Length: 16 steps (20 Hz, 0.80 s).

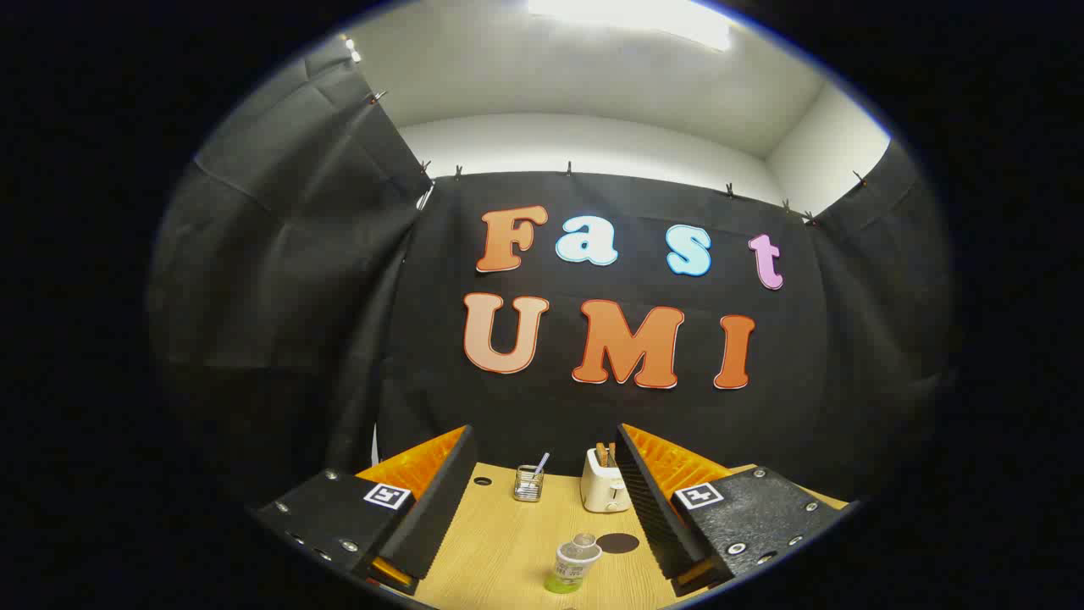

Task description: Take the bottle from table, then pour the juice into the cup, finally place the bottle on the coaster

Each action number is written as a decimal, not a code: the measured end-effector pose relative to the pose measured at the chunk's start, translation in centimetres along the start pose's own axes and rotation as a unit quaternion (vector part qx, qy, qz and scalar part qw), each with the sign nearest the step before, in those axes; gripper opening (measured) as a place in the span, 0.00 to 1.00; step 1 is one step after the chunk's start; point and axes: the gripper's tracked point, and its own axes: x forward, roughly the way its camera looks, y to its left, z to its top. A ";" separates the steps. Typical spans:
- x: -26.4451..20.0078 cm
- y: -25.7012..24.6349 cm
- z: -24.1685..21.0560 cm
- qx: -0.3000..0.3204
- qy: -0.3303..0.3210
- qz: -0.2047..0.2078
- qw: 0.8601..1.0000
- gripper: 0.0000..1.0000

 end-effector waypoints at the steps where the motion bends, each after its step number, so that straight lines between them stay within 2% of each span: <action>1: 0.1 0.1 0.2 -0.004 -0.003 0.003 1.000 0.97; 7: 0.1 -0.1 -1.1 -0.002 0.024 0.002 1.000 0.97; 16: 0.1 -1.5 -1.0 0.021 0.016 -0.005 1.000 0.96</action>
